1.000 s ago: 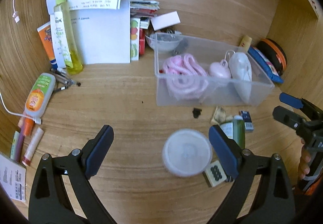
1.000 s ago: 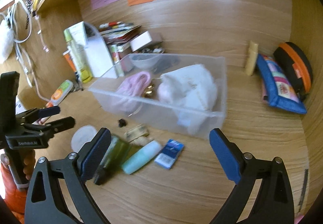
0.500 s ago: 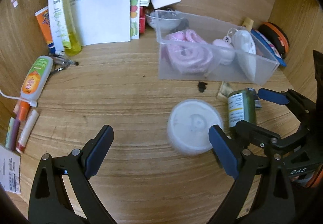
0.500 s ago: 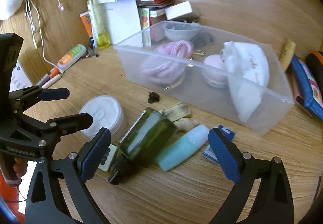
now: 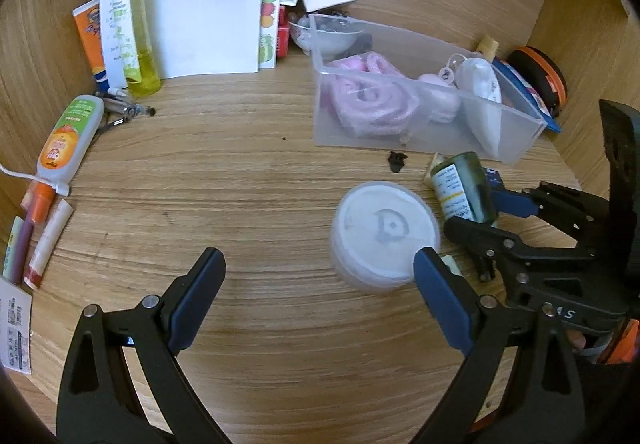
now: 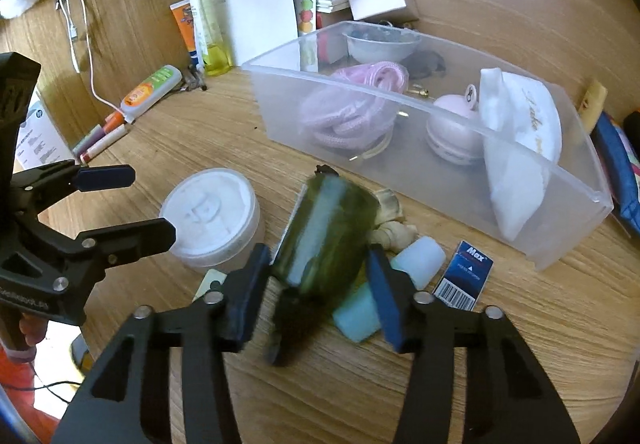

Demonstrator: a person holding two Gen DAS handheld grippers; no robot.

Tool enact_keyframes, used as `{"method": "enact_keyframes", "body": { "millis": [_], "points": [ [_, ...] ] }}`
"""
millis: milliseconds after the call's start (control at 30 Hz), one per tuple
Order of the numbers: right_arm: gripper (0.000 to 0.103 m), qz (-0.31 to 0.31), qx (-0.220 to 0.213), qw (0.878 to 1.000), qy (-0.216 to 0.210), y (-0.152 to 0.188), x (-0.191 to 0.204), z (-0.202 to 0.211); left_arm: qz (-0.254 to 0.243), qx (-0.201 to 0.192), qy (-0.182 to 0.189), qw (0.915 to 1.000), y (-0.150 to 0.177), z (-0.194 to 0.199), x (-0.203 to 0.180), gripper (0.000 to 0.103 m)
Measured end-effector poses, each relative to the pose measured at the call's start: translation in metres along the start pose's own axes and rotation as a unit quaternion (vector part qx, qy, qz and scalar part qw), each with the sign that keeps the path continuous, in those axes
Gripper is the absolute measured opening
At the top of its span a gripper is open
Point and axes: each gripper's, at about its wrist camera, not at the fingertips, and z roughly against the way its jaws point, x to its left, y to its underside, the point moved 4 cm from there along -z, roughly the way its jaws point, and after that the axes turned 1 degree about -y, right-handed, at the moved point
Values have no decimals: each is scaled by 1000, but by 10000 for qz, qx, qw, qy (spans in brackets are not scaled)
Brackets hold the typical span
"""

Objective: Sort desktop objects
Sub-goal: 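Grasp the white round lidded container with the left tool while the right tool grasps the green bottle, then carry the white container and green bottle over the clear box with both tools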

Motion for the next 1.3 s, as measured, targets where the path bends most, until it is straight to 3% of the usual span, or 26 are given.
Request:
{"method": "enact_keyframes", "body": {
  "millis": [333,667,733,900,1300],
  "points": [
    [44,-136,-272,9995,89,0,-14,20,-268,97,109,9995,-4,-12,-25,96],
    [43,-250,-529,9983,45,-2,-27,39,-226,212,-150,9994,-11,-36,-28,96],
    [43,-263,-554,9981,12,-3,-28,41,-230,185,-206,9994,-11,-37,-29,83],
    [43,-261,-587,9979,-28,-5,-30,41,-347,135,-269,9989,-11,-37,-35,65],
    [43,-309,-672,9973,-39,-8,-35,48,-368,-191,-556,9976,-17,-27,-40,65]
  ]
}}
